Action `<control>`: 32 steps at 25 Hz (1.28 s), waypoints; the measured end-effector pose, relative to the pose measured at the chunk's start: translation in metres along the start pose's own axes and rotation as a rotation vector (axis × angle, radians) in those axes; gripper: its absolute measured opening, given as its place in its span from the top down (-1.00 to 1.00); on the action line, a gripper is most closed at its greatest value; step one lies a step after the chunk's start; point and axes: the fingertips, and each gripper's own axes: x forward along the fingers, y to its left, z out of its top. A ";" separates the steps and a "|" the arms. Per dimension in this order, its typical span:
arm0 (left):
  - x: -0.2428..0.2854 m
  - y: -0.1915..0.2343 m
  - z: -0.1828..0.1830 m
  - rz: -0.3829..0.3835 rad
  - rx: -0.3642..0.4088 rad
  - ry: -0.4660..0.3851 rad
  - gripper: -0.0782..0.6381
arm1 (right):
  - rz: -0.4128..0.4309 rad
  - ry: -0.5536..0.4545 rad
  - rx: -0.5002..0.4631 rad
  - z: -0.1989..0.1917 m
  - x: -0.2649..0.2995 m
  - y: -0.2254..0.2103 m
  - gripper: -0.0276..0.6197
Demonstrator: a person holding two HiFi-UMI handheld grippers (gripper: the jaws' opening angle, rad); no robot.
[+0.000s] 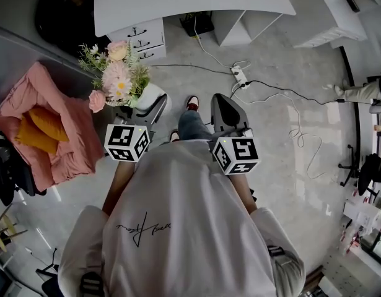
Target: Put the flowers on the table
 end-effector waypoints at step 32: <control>0.166 0.057 0.074 0.100 -0.020 0.034 -0.39 | 0.116 0.053 0.019 0.052 0.165 -0.101 0.84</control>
